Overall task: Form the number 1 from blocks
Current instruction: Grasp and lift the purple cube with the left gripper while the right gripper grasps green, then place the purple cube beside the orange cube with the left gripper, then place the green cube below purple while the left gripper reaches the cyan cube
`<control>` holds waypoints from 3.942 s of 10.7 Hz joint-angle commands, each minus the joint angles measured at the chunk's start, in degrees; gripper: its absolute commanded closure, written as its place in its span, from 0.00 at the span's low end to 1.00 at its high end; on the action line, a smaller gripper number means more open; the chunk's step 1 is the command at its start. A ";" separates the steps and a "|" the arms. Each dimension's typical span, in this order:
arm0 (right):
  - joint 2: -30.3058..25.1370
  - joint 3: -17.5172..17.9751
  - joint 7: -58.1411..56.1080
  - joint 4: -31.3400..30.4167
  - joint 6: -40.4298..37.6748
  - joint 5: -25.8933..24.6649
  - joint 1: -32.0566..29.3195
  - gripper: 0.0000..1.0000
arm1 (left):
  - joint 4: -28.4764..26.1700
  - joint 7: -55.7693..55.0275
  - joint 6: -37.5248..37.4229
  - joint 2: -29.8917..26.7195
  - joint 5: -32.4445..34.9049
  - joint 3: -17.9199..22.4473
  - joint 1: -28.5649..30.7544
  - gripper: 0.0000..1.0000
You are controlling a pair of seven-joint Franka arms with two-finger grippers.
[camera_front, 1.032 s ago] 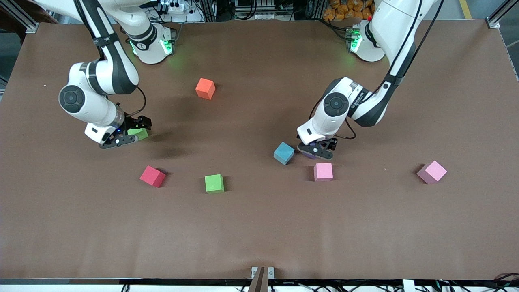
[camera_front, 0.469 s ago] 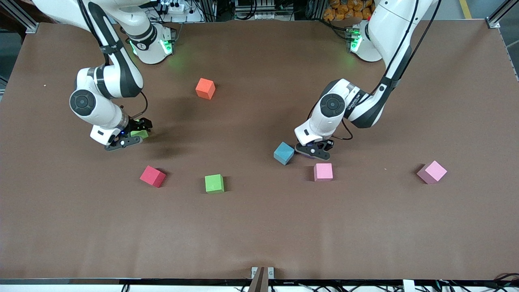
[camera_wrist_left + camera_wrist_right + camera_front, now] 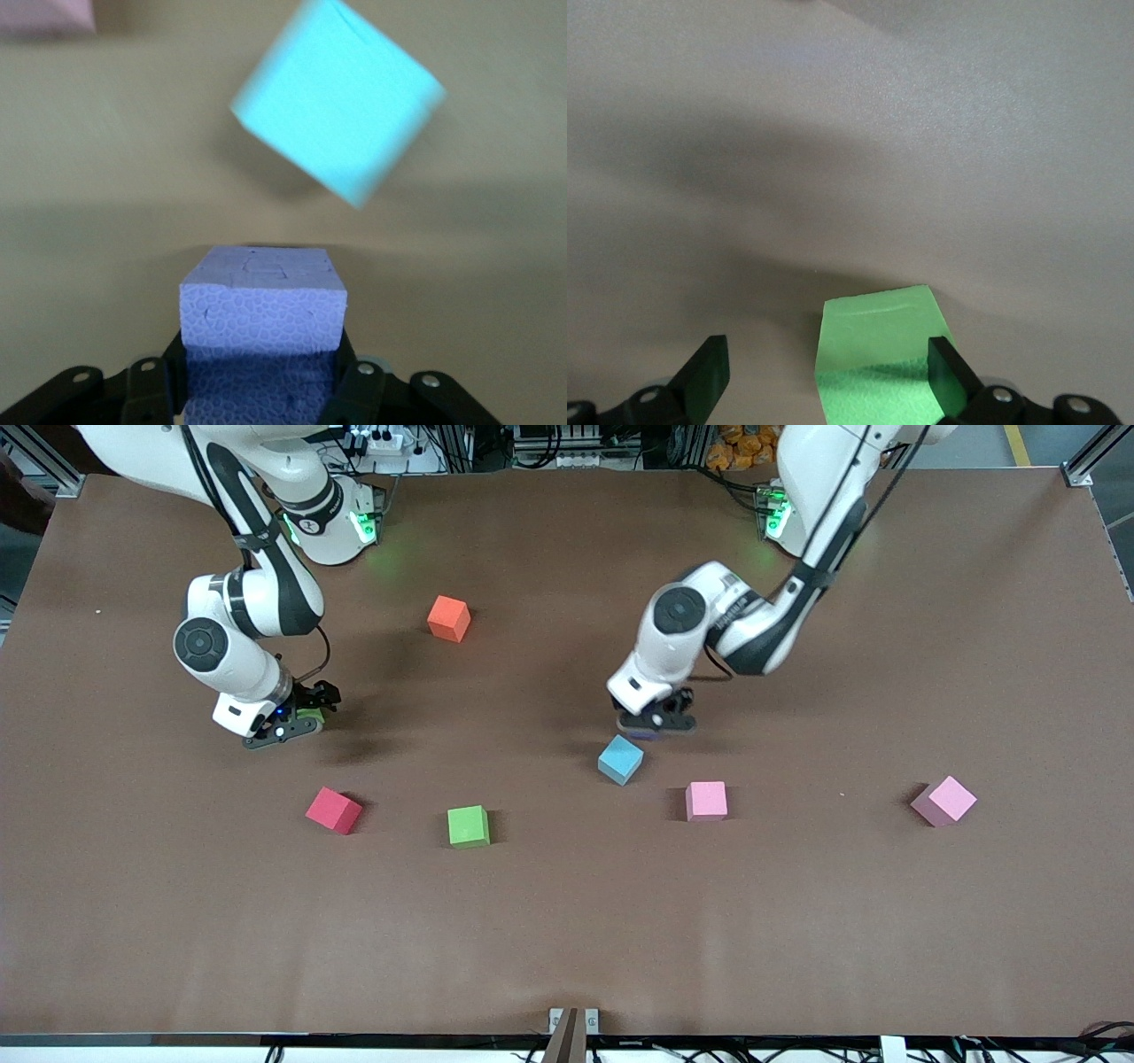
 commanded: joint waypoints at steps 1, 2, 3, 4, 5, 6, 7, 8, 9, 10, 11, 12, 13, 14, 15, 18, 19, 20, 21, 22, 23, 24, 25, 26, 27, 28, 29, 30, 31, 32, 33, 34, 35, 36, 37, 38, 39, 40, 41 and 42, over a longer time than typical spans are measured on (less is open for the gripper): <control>-0.16 0.04 -0.69 -0.92 0.55 -1.79 -1.17 0.00 | -2.61 -14.54 -3.93 -4.04 1.65 -7.78 -0.02 1.00; -0.42 0.04 -0.78 -0.83 0.03 -3.02 -1.95 0.00 | -2.69 -19.64 -4.02 -3.96 1.82 -11.12 -0.11 1.00; -0.86 0.04 -1.22 -0.66 -0.33 -3.99 -2.75 0.00 | -2.69 -24.13 -4.03 -3.52 1.83 -13.94 -0.55 1.00; -1.21 0.04 -3.22 -0.48 -0.77 -4.00 -3.80 0.00 | -2.61 -28.70 -3.94 -2.99 1.91 -15.19 -2.20 1.00; -1.39 0.04 -5.59 -0.39 -0.86 -4.00 -5.11 0.00 | -2.35 -31.79 -3.94 -2.47 1.91 -15.81 -3.70 1.00; -1.39 0.04 -7.01 -0.39 -0.86 -4.00 -5.91 0.00 | -1.99 -34.26 -3.94 -1.50 1.91 -15.99 -5.02 1.00; -1.39 0.04 -7.11 -0.39 -0.86 -4.00 -5.92 0.00 | -1.99 -35.59 -3.68 -0.71 2.00 -15.99 -6.60 1.00; -1.31 0.04 -7.11 -0.39 -0.77 -4.00 -5.92 0.00 | -1.99 -36.39 -3.50 -0.09 1.92 -15.90 -8.09 1.00; -1.30 0.04 -7.11 -0.39 -0.77 -4.00 -5.92 0.00 | -1.90 -37.61 -3.15 0.26 2.00 -15.90 -9.33 1.00; -1.13 0.04 -7.11 -0.39 -0.68 -4.00 -5.92 0.00 | -1.82 -37.88 -2.89 0.52 2.00 -15.90 -10.30 1.00; -0.95 0.04 -7.11 -0.48 -0.51 -4.00 -5.92 0.00 | -1.73 -37.89 -2.62 0.96 2.18 -15.90 -11.44 1.00; -0.69 0.04 -6.85 -0.57 -0.33 -4.00 -5.92 0.00 | -1.73 -38.58 -2.45 1.66 4.88 -15.90 -12.49 1.00; -0.60 0.04 -6.32 -0.57 -0.68 -4.00 -6.09 0.00 | -1.55 -41.81 -2.36 3.15 9.95 -15.90 -12.85 1.00; -0.60 0.04 -5.36 -0.66 -0.94 -4.00 -7.22 0.00 | -0.86 -44.71 -2.27 4.47 13.92 -15.90 -13.46 1.00; -0.43 0.04 -3.26 -0.66 -1.99 -3.91 -8.37 0.00 | 0.02 -45.00 -2.27 5.00 14.39 -15.73 -13.99 1.00; 0.88 0.13 4.73 -0.48 -2.97 -3.65 -9.96 0.00 | 2.22 -45.09 -2.27 6.85 14.04 -15.46 -15.84 1.00; 1.76 0.13 7.02 -0.31 -2.62 -3.38 -10.22 0.00 | 2.40 -44.75 -2.27 7.20 14.22 -15.38 -15.84 1.00; 2.21 0.13 7.83 -0.30 -2.18 -3.29 -10.31 0.00 | 2.49 -44.22 -2.27 7.55 14.22 -15.29 -15.84 0.91; 2.30 0.13 7.83 -0.22 -2.18 -3.29 -10.75 0.00 | 2.49 -43.43 -2.27 7.47 14.39 -15.20 -15.76 0.01; 2.30 0.13 7.83 -0.22 -2.18 -3.29 -10.84 0.00 | 2.67 -43.25 -2.27 7.30 14.66 -14.76 -15.76 0.00; 2.30 0.13 7.83 -0.13 -2.26 -3.29 -10.75 0.39 | 3.45 -42.12 -2.35 7.03 14.66 -14.50 -15.49 0.00; 2.30 0.22 7.83 0.05 -2.26 -3.29 -10.75 0.87 | 4.15 -40.98 -2.36 6.42 14.83 -14.50 -14.71 0.00; 2.21 0.22 7.83 0.05 -2.26 -3.29 -10.75 1.00 | 5.12 -38.79 -2.36 5.37 14.75 -14.58 -12.09 0.00; 2.21 0.30 7.92 0.05 -2.44 -3.29 -10.66 1.00 | 7.22 -37.03 -2.70 4.75 14.14 -15.02 -9.19 0.00; 2.04 0.39 8.53 0.13 -2.88 -3.21 -10.23 1.00 | 8.02 -34.92 -2.79 3.35 14.04 -15.37 -6.38 0.00; 1.77 0.48 11.49 0.22 -3.05 -3.20 -8.75 1.00 | 8.46 -30.46 -2.79 2.03 14.04 -15.46 -3.22 0.00; 1.60 0.48 15.96 0.74 -3.93 -3.20 -4.99 1.00 | 8.90 -25.37 -2.79 1.50 13.96 -15.38 0.12 0.00; 1.60 0.48 21.49 2.14 -5.94 -3.20 -1.04 1.00 | 10.04 -20.88 -2.79 1.32 13.69 -14.94 3.11 0.00; 1.60 0.48 25.55 3.72 -7.44 -3.20 2.74 1.00 | 10.66 -16.14 -2.79 1.41 12.47 -14.07 5.66 0.00; 1.60 0.65 27.68 4.43 -7.45 -2.51 4.70 1.00 | 11.54 -10.44 -2.79 1.67 11.33 -10.92 6.82 0.00; 1.51 2.31 28.31 5.31 -7.36 1.94 6.37 1.00 | 11.80 -3.42 -2.79 1.84 10.10 -6.63 6.92 0.00; 1.33 4.15 28.83 6.80 -7.36 8.16 8.65 1.00 | 12.85 4.48 -2.79 2.11 8.87 -3.02 7.09 0.00; 1.33 5.13 30.49 8.12 -6.67 12.66 11.72 1.00 | 13.38 11.61 -2.79 2.28 6.77 0.58 7.62 0.00; 1.59 5.22 34.08 9.96 -6.22 14.10 16.36 1.00 | 14.09 16.90 -2.79 3.07 2.92 3.23 7.71 0.00; 2.03 5.23 39.16 11.72 -6.13 14.11 20.06 1.00 | 15.40 18.35 -2.79 3.95 -1.73 4.48 7.62 0.00; 2.21 5.23 43.39 12.95 -6.05 14.11 24.01 1.00 | 16.28 17.58 -2.79 4.22 -5.52 5.27 7.54 0.00; 2.99 5.23 47.52 14.01 -5.96 14.11 27.71 1.00 | 16.90 15.05 -2.88 4.22 -11.12 7.11 7.01 0.00; 3.70 5.14 51.21 14.28 -5.09 13.94 31.75 1.00 | 17.08 11.72 -2.88 4.48 -15.10 8.34 6.49 0.00; 4.66 5.14 54.99 14.29 -4.03 13.59 35.53 1.00 | 17.78 5.94 -2.88 5.53 -16.09 8.96 5.79 0.00; 6.15 5.05 59.03 14.63 -3.41 13.23 39.39 1.00 | 19.87 -1.95 -2.88 7.54 -16.10 9.32 4.12 0.00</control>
